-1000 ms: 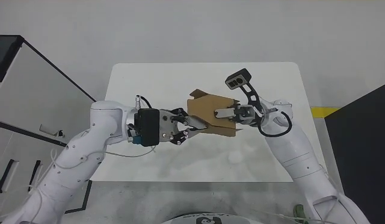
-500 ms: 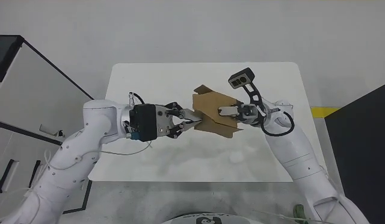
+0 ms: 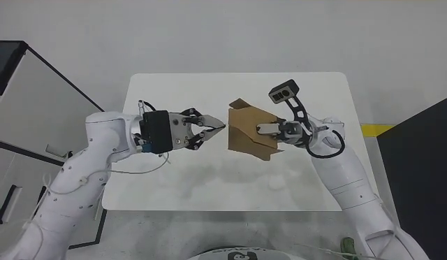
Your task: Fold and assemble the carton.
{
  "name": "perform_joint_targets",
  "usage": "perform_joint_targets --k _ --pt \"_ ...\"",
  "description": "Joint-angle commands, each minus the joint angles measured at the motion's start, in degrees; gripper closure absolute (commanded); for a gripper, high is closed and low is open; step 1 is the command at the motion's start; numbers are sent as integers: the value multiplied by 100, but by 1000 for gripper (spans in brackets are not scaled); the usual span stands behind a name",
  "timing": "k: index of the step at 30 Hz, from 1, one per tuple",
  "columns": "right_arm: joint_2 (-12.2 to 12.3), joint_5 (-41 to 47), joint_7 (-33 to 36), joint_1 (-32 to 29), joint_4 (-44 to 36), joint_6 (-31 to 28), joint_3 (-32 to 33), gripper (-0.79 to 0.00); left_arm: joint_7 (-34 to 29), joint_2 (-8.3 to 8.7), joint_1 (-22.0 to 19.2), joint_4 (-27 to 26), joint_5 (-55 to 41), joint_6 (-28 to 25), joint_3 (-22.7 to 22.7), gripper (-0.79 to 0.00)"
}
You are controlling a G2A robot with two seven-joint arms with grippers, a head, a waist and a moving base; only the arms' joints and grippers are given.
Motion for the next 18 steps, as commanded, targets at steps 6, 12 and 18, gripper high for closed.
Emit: perform_joint_targets --k 6,12,18 --pt "35 -278 -6 -10 70 168 -47 0 117 -33 -150 78 35 19 150 0" --pt "70 -679 -152 12 85 431 -98 0 207 -62 -267 101 52 -30 305 0" --pt "90 -898 -217 50 45 533 -163 0 240 -94 -353 124 90 -62 487 0"
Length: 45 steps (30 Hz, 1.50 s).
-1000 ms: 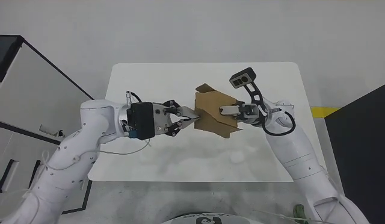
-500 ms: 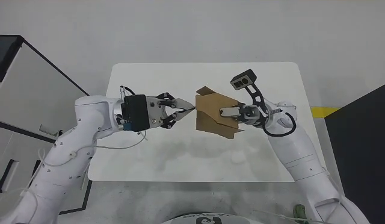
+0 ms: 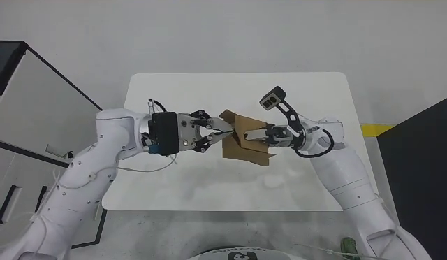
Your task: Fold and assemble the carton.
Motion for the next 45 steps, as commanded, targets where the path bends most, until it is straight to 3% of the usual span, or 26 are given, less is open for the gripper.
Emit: perform_joint_targets --k 1,36,45 --pt "5 -58 -10 13 -8 15 -21 0 2 -9 -27 1 13 -21 58 0" --pt "114 -358 -54 72 -95 59 -141 0 -188 -120 -358 46 75 -207 574 0" --pt "136 -278 -32 40 -87 -58 -131 0 -224 -80 -295 179 129 -54 263 0"
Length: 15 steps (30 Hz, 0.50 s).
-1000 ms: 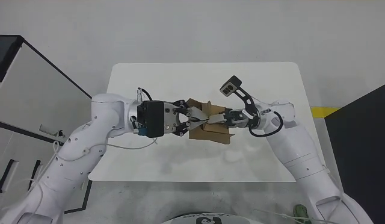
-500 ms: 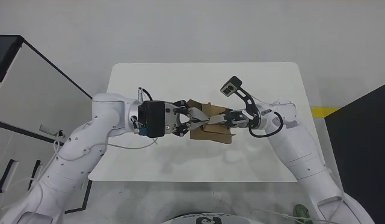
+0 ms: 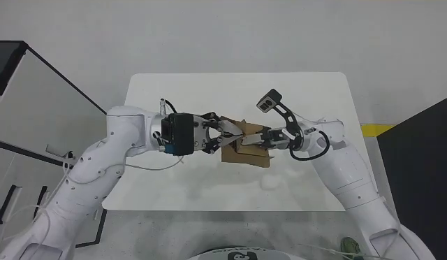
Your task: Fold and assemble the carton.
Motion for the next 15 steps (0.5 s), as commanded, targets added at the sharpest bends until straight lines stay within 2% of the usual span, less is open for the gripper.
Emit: perform_joint_targets --k 1,15 --pt "5 24 11 -7 3 -34 8 0 -5 18 40 10 35 -6 -92 0" --pt "36 71 165 40 -36 -331 32 0 -112 104 267 68 302 217 -563 0"
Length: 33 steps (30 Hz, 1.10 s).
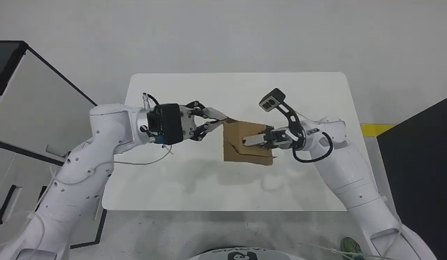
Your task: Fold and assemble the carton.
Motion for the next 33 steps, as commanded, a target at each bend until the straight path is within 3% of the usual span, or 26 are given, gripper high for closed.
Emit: perform_joint_targets --k 1,33 --pt "4 5 44 9 -15 -67 7 0 -48 6 25 3 51 46 -25 0" --pt "69 103 -74 17 -240 -364 73 0 60 -27 48 173 -306 25 148 0"
